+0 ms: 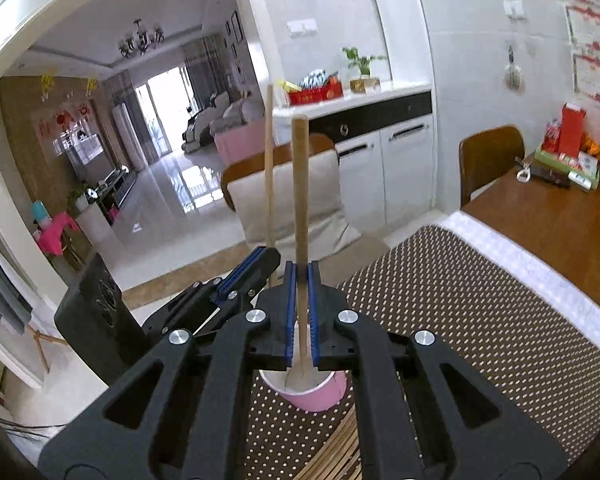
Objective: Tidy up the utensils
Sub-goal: 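Lift the chopstick with the right gripper and lower it into the pink cup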
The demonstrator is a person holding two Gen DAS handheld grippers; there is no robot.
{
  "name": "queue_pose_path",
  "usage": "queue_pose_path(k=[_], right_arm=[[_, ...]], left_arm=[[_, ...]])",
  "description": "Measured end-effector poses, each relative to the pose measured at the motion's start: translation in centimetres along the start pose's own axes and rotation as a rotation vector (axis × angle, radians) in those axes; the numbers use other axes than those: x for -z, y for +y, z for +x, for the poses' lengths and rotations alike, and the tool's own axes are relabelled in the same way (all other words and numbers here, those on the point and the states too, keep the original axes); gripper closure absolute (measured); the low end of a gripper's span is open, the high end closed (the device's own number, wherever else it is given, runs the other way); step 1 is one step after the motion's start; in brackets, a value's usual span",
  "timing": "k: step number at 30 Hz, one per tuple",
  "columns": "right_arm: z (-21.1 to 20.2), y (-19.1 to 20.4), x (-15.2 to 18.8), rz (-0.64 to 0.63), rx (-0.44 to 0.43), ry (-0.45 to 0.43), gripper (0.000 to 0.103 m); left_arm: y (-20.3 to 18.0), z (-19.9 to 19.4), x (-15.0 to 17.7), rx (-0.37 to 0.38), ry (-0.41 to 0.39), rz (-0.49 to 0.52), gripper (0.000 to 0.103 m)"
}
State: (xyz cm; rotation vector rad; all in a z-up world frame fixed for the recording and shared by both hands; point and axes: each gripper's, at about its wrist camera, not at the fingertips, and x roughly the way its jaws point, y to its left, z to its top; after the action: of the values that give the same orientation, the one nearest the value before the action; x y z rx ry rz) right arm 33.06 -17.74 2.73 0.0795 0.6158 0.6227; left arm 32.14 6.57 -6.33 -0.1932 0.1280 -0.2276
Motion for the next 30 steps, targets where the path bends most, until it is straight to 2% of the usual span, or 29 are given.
queue_pose_path(k=[10, 14, 15, 16, 18, 23, 25, 30], right_arm=[[2.1, -0.3, 2.4, 0.023, 0.038, 0.06, 0.097], [2.8, -0.5, 3.1, 0.043, 0.053, 0.077, 0.097], [2.8, -0.4, 3.3, 0.045, 0.056, 0.077, 0.097], [2.8, -0.3, 3.4, 0.046, 0.059, 0.079, 0.097], [2.8, -0.1, 3.6, 0.051, 0.063, 0.076, 0.096], [2.5, 0.3, 3.9, 0.065, 0.069, 0.068, 0.096], [2.4, 0.4, 4.1, 0.07, 0.074, 0.068, 0.096], [1.8, 1.0, 4.7, 0.076, 0.082, 0.065, 0.096]], left_arm=[[0.6, -0.5, 2.2, 0.014, 0.069, -0.009, 0.097], [0.5, -1.1, 2.7, 0.029, 0.073, 0.003, 0.097], [0.4, -1.3, 2.8, 0.034, 0.075, 0.003, 0.095], [0.4, -1.5, 2.8, 0.037, 0.08, 0.001, 0.082], [0.4, -1.8, 2.8, 0.038, 0.083, -0.01, 0.072], [0.4, -3.1, 2.9, 0.039, 0.094, -0.004, 0.068], [0.2, -3.8, 2.8, 0.031, 0.095, 0.01, 0.06], [0.4, -5.2, 2.6, 0.028, 0.12, 0.002, 0.049]])
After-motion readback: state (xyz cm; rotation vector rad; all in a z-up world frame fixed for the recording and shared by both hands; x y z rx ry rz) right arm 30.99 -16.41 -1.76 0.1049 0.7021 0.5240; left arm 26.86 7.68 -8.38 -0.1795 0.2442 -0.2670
